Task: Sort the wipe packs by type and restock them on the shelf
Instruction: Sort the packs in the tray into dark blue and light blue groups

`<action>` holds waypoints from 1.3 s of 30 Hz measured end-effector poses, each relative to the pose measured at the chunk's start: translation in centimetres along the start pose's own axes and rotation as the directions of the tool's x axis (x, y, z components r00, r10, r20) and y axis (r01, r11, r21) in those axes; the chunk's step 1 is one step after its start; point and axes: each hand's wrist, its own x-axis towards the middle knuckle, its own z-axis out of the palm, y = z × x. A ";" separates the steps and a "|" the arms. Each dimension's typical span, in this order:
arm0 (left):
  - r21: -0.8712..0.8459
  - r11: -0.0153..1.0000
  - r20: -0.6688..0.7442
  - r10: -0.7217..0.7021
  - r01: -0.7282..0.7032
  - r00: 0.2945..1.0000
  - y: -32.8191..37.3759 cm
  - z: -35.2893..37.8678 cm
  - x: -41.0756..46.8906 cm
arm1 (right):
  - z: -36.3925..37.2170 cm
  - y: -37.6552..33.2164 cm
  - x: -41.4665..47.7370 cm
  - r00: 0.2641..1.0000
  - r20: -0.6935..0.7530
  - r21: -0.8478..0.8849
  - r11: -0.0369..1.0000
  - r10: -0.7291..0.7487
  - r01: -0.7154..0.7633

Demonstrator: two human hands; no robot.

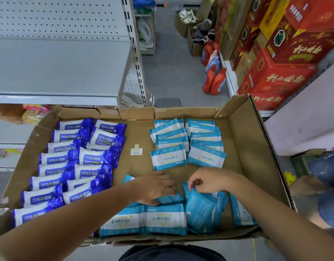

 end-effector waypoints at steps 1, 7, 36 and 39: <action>-0.008 1.000 0.035 -0.018 0.019 0.999 0.0 -0.2 0.1 | 0.2 -0.1 -0.2 1.000 0.014 0.002 1.000 0.004 -0.004; -0.017 1.000 0.063 -0.005 0.006 0.998 0.0 -1.3 0.9 | 0.7 0.3 -0.8 1.000 -0.017 -0.071 0.997 0.001 -0.002; -0.537 0.678 0.037 -0.576 0.502 0.817 -4.4 -3.2 1.3 | 0.6 3.9 0.1 0.932 -0.191 0.390 0.895 0.307 -0.215; -0.571 0.668 0.020 -0.570 0.477 0.822 -4.8 -3.8 1.5 | -0.6 4.2 -0.2 0.943 -0.154 0.429 0.879 0.296 -0.206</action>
